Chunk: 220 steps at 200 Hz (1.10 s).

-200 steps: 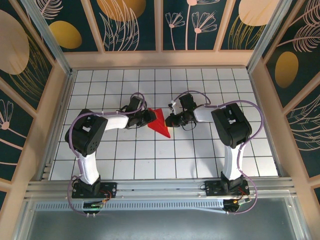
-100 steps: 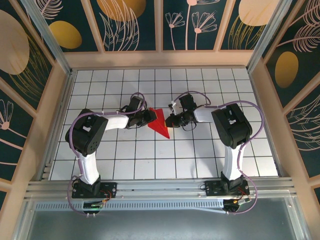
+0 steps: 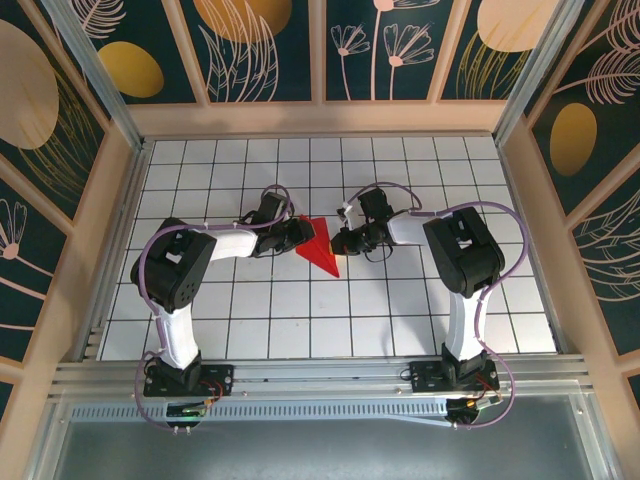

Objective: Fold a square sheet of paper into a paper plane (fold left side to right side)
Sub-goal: Fourth fold the wing at the center of the table.

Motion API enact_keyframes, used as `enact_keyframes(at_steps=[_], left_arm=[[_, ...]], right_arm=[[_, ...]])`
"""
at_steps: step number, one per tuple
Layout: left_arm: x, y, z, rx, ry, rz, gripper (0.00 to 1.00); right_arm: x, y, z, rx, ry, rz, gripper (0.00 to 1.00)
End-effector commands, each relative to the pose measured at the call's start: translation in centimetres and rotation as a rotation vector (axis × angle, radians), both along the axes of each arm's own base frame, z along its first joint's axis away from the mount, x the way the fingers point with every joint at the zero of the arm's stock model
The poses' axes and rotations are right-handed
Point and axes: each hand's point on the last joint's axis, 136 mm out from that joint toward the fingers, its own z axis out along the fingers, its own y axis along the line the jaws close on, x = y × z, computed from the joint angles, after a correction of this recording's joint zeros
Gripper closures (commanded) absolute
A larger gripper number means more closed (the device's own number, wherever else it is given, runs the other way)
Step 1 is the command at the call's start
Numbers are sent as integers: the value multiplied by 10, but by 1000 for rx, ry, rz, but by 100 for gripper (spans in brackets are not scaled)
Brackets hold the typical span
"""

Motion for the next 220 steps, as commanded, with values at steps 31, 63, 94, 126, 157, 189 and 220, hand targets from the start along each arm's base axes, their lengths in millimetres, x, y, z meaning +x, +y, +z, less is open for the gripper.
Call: enact_keyframes(at_steps=[31,63,94,126,157,189,220], left_arm=[[7,-3,34,-28,-75,-2,63],[6,-14,41,-76,-89,-53,77],[6,-32,39,-148,-82,-123,86],[10,-37,32,-159,-81,-140,88],[10,-38,21,-152,-62,-139,88],[9,-31,8,-111,-44,-121,88],[4,-26,-6,-77,-18,-120,89]], right_arm=[[-18,-16,-31,-106,89,-21,100],[-18,-16,-32,-109,91,-20,100],[-18,-15,-31,-107,89,-18,100],[-18,-16,-32,-110,90,-18,100],[-18,-15,-31,-111,91,-17,100],[-19,-18,-33,-123,92,-18,100],[-18,-17,-32,-120,91,-18,100]])
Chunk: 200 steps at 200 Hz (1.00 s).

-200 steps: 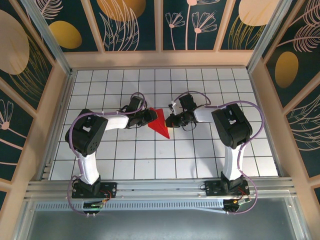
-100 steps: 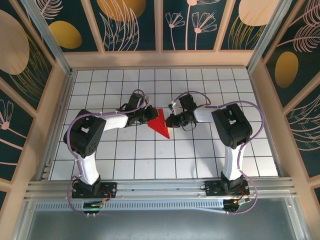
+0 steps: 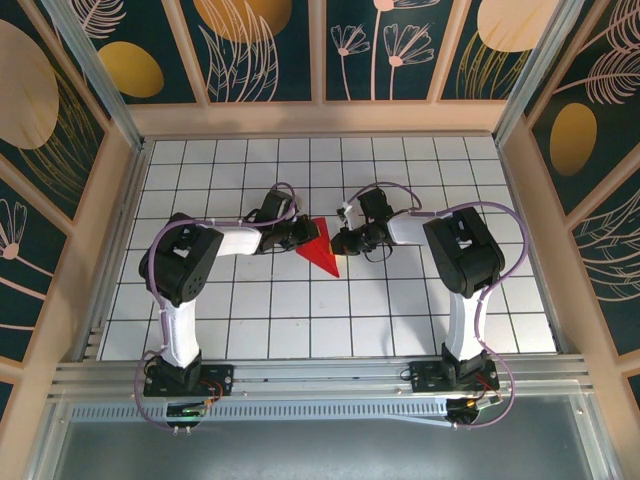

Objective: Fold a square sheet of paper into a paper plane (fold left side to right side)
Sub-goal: Fourth fold the wing at the center of the table.

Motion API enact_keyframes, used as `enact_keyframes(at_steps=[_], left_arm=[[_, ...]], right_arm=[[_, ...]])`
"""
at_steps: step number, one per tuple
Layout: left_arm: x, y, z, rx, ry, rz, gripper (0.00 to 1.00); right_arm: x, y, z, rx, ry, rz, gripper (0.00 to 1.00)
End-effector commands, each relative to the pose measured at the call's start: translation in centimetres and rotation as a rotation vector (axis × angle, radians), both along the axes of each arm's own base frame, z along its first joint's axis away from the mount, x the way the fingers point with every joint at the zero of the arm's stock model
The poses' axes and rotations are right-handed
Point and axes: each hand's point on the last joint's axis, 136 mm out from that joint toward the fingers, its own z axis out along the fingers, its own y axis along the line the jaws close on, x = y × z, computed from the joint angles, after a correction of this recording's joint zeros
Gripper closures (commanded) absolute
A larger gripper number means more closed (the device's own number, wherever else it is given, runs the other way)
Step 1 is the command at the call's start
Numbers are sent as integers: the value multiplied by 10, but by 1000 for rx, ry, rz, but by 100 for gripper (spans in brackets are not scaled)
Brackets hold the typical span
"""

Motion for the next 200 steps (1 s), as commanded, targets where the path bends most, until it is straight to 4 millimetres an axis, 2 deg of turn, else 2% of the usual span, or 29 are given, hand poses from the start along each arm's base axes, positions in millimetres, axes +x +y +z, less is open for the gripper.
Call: enact_keyframes(at_steps=[1,70,134,200], left_arm=[[1,1,-9,26,-4,-11,89],[-8,13,-31,92,39,5,90],[-20,27,-50,163,83,20,91],[-20,30,-54,183,96,26,91]], right_arm=[[-18,-17,-31,-112,92,-16,100],[-16,-13,-24,-95,86,-10,100],[0,-1,7,-39,38,-11,100],[16,3,57,18,-50,-30,78]])
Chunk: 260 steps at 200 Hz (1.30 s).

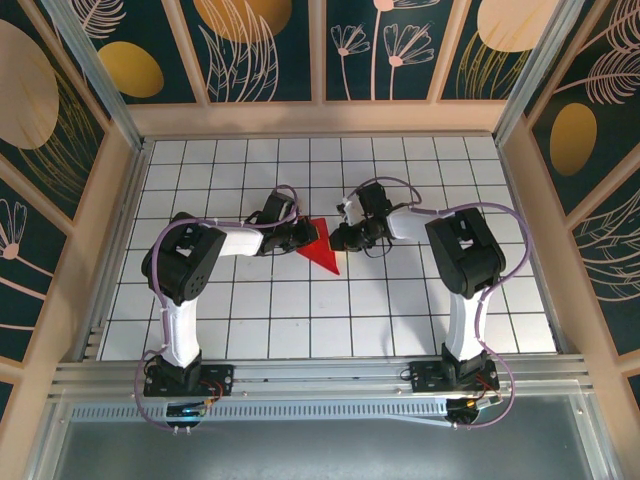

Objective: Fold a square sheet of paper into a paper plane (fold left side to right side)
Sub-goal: Fourth fold the wing at the center of the table.

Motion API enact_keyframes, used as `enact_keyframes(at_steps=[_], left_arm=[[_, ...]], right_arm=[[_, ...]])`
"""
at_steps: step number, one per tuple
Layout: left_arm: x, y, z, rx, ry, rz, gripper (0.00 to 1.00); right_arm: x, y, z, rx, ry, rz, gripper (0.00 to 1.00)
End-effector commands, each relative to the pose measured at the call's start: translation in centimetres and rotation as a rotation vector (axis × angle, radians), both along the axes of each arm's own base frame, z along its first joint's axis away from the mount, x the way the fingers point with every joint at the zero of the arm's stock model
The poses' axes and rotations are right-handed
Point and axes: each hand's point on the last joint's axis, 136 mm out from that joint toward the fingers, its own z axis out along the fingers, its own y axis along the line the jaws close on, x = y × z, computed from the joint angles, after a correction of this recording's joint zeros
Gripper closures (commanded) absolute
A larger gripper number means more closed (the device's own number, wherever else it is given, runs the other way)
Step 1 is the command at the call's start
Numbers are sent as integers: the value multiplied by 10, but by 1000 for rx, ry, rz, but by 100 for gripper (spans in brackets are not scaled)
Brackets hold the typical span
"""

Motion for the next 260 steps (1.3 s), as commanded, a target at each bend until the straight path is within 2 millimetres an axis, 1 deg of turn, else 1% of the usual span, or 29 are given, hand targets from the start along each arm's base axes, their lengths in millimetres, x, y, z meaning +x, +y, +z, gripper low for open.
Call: enact_keyframes(at_steps=[1,13,25,43,51,74,90,105,136,161,210,260], left_arm=[[-20,25,-41,136,104,25,91],[-20,25,-41,134,102,26,91],[-19,25,-39,131,98,27,91],[-19,24,-38,129,97,28,91],[-18,25,-37,128,94,29,91],[-18,24,-35,125,90,29,91],[-17,24,-35,125,89,31,91],[-17,24,-35,123,90,31,91],[-17,23,-34,120,88,29,91],[-17,23,-34,120,90,29,91],[-17,23,-35,120,92,28,91],[-18,23,-36,121,95,28,91]], right_arm=[[11,2,42,37,-73,-11,78],[10,-3,50,51,-77,-18,77],[5,-8,57,72,-70,-14,78],[-10,-10,64,117,-34,22,93],[-20,-10,63,136,-5,42,100],[-48,-5,60,204,87,90,100],[-59,-1,55,229,119,106,100],[-65,2,49,232,132,117,100],[-65,6,33,207,146,115,100],[-61,7,27,196,146,114,100],[-58,10,21,197,153,113,100],[-47,15,19,198,139,109,100]])
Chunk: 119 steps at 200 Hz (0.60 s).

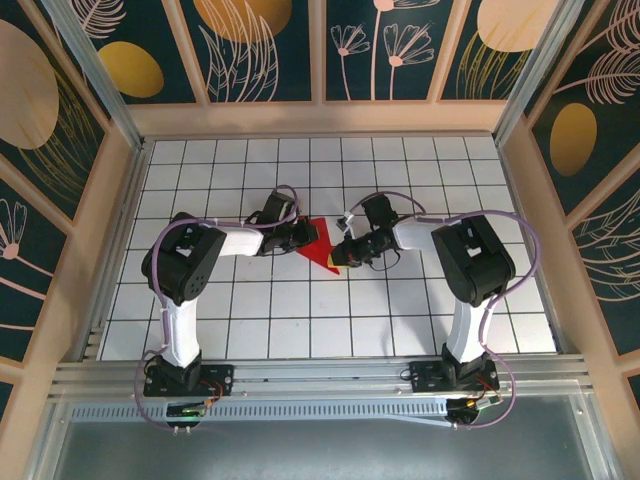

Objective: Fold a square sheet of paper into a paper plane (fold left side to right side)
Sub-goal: Fourth fold the wing at the center of the table.

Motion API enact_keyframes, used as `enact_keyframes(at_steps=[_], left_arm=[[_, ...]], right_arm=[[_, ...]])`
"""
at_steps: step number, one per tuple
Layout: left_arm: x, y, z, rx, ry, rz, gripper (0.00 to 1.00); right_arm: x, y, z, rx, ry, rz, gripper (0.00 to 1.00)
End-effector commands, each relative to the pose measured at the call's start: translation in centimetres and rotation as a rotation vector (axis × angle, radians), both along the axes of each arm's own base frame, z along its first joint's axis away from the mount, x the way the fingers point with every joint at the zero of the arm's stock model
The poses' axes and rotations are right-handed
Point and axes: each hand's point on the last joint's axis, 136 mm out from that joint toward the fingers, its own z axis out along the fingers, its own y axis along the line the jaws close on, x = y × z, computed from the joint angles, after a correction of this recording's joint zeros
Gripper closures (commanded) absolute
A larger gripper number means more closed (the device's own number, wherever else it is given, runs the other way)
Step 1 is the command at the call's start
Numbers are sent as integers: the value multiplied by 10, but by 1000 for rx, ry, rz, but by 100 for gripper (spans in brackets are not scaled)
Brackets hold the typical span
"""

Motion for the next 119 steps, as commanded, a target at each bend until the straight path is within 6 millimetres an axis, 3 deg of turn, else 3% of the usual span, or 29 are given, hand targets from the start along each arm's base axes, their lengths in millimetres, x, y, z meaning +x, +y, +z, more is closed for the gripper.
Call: enact_keyframes(at_steps=[1,44,119], left_arm=[[-17,23,-36,121,94,28,91],[-18,23,-36,122,95,27,91],[-17,23,-36,124,96,26,91]], right_arm=[[12,10,6,27,-23,2,100],[17,11,1,13,-26,0,100],[-5,1,-15,-29,18,13,100]])
